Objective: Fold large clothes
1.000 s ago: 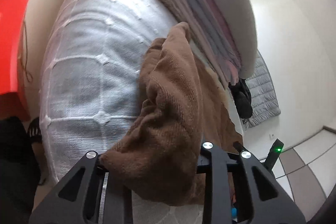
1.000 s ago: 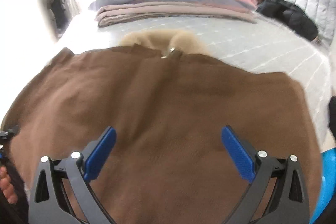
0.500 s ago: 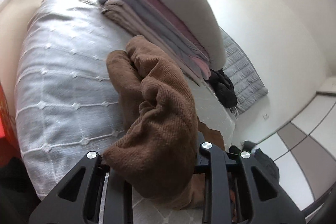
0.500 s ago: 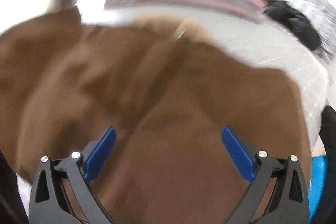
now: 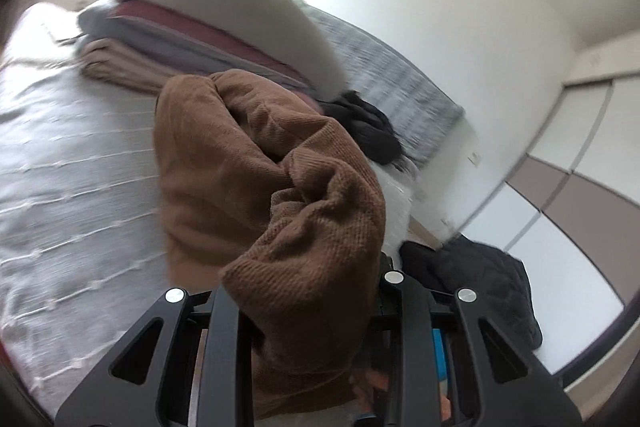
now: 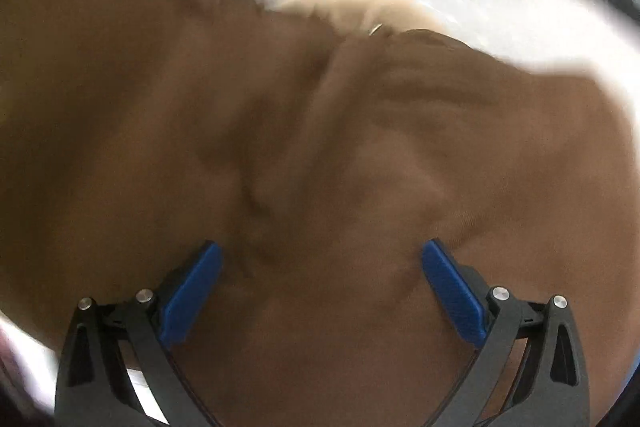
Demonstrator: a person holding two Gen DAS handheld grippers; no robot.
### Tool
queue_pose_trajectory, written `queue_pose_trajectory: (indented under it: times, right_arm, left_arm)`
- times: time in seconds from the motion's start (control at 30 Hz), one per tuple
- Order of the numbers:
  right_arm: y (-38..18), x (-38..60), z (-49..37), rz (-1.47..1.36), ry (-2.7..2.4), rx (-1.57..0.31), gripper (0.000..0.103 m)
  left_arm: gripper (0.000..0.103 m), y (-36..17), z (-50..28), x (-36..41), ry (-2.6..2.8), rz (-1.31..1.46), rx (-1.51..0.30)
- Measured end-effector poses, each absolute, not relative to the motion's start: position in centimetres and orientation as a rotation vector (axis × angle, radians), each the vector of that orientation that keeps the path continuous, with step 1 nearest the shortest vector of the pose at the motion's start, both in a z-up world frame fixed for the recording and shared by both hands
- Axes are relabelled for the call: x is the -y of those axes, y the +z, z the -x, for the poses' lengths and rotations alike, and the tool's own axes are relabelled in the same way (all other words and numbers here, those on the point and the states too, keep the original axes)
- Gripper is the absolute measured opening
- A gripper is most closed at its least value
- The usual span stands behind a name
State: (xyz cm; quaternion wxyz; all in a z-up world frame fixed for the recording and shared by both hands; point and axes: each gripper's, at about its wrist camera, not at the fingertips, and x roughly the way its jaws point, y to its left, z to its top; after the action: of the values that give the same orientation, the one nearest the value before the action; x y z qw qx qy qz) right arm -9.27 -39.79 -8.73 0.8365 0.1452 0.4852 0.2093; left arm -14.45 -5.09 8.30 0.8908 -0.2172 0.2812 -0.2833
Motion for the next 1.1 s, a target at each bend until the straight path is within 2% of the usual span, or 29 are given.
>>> queue_pose_trajectory:
  times: [0.07,0.17,0.33,0.37,0.43,0.53,0.6,0.8,0.87,0.93,1.0,1.1]
  right_arm:
    - [-8.4,44.5,10.2,-0.609,0.550,-0.955,0.097]
    - [-8.7,50.0,12.3,-0.864,0.636,-0.840,0.097]
    - [-13.8,57.3,15.4,-1.233,0.688,-0.741,0.095]
    - [-15.5,58.2,16.0,-1.299,0.704,-0.737,0.093]
    - [-17.3,59.2,17.3,-1.381,0.744,-0.692,0.075]
    - [-18.4,60.0,18.3,-1.459,0.795,-0.676,0.069]
    - [-18.4,59.9,18.5,-1.462,0.816,-0.691,0.069]
    - [-16.5,59.0,18.5,-1.376,0.834,-0.774,0.070]
    - [-15.8,59.3,19.0,-1.377,0.839,-0.762,0.076]
    - [-15.2,60.0,18.2,-1.408,0.853,-0.709,0.097]
    - [-14.1,60.7,18.3,-1.416,0.861,-0.667,0.097]
    - [-13.0,60.3,15.9,-1.385,0.829,-0.731,0.097]
  left_arm:
    - [0.023,8.7,14.8,8.2,-0.645,0.416,-0.582]
    - [0.023,8.1,15.2,13.9,-0.753,0.366,-0.608]
    - [0.023,4.2,15.5,23.6,-0.902,0.278,-0.716]
    - [0.023,3.5,15.5,24.7,-0.912,0.265,-0.729]
    - [0.023,2.1,15.4,26.6,-0.928,0.239,-0.759]
    - [0.023,1.2,15.2,27.1,-0.943,0.222,-0.772]
    - [0.023,1.2,15.1,26.6,-0.941,0.216,-0.772]
    - [0.024,1.1,16.3,23.2,-0.939,0.202,-0.763]
    - [0.025,0.8,16.3,22.2,-0.943,0.231,-0.760]
    - [0.025,0.3,16.6,21.2,-0.941,0.257,-0.757]
    - [0.025,-0.4,16.7,21.1,-0.949,0.267,-0.766]
    - [0.025,-0.9,16.6,22.1,-0.959,0.257,-0.783]
